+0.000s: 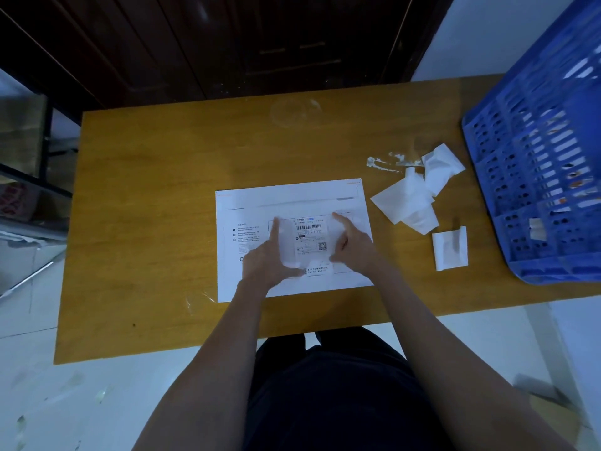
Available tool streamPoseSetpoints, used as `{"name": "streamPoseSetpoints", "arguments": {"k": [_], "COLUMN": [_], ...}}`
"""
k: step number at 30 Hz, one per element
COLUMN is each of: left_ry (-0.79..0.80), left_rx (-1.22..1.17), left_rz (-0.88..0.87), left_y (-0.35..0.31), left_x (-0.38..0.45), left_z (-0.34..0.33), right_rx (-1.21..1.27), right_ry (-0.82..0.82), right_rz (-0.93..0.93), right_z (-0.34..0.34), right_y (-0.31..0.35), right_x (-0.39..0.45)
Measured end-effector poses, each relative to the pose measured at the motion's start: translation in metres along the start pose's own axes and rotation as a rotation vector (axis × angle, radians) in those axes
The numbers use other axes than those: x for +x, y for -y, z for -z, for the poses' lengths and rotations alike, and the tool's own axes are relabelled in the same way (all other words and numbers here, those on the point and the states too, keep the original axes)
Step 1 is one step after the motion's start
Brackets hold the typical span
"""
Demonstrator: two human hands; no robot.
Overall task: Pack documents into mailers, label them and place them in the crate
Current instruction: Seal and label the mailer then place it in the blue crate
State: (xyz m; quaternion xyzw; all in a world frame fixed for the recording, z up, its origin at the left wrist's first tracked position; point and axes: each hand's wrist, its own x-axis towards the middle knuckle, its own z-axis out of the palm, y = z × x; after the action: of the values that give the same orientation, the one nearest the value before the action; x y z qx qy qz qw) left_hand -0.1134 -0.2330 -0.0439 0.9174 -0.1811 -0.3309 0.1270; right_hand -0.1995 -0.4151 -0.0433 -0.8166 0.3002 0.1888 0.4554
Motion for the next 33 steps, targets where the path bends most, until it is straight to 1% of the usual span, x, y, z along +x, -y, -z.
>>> {"name": "streamPoseSetpoints", "arguments": {"k": [1,2,3,4,6,7,8,10,12,14,15,18,20,22,24,26,30,33], "left_ry": [-0.032,-0.081,-0.154,-0.243,-0.407,-0.457,-0.475,-0.432,-0.340,-0.211,-0.145,-0.001,0.023,-0.008,-0.056,-0.090,-0.097,-0.125], "left_rx": [-0.063,-0.132,-0.189,-0.211,-0.170,-0.133,-0.097,-0.077,-0.147,-0.278,-0.344,-0.442,-0.480,-0.507,-0.454,-0.455,-0.619,-0.735], "left_rz": [-0.012,-0.003,0.010,0.013,-0.052,-0.108,-0.152,-0.202,-0.223,-0.170,-0.110,0.072,0.138,0.155,0.120,0.099,0.093,0.076], "left_y": [0.004,0.007,0.009,0.009,0.008,0.007,0.003,-0.010,-0.030,-0.058,-0.073,-0.114,-0.133,-0.140,-0.141,-0.139,-0.141,-0.144], "left_x": [-0.004,-0.007,-0.009,-0.011,-0.013,-0.011,-0.009,-0.001,0.006,0.013,0.016,0.025,0.028,0.029,0.029,0.028,0.019,0.012], "left_z": [-0.002,-0.004,-0.006,-0.007,-0.009,-0.010,-0.009,-0.006,0.001,0.011,0.016,0.029,0.038,0.045,0.054,0.063,0.095,0.129], "right_rx": [-0.008,-0.089,-0.191,-0.269,-0.292,-0.271,-0.249,-0.215,-0.117,0.118,0.300,0.816,0.981,1.053,1.065,1.038,0.991,0.976], "right_ry": [-0.160,-0.318,-0.423,-0.462,-0.431,-0.413,-0.400,-0.397,-0.415,-0.385,-0.336,-0.064,0.075,0.121,0.115,0.107,0.091,0.002], "right_rz": [-0.030,-0.079,-0.148,-0.235,-0.370,-0.397,-0.406,-0.417,-0.426,-0.375,-0.352,-0.280,-0.185,-0.114,-0.064,-0.029,-0.020,-0.044], "right_z": [0.000,0.000,-0.001,-0.002,-0.001,-0.001,-0.001,0.000,0.005,0.017,0.025,0.045,0.053,0.057,0.060,0.064,0.067,0.068], "right_y": [0.000,0.001,0.000,-0.001,0.001,0.002,0.001,0.000,-0.002,-0.001,-0.001,0.009,0.016,0.022,0.028,0.035,0.053,0.067], "right_x": [-0.002,-0.004,-0.005,-0.005,-0.005,-0.004,-0.002,0.001,0.003,0.004,0.004,0.001,0.001,0.003,0.005,0.008,0.013,0.019]}}
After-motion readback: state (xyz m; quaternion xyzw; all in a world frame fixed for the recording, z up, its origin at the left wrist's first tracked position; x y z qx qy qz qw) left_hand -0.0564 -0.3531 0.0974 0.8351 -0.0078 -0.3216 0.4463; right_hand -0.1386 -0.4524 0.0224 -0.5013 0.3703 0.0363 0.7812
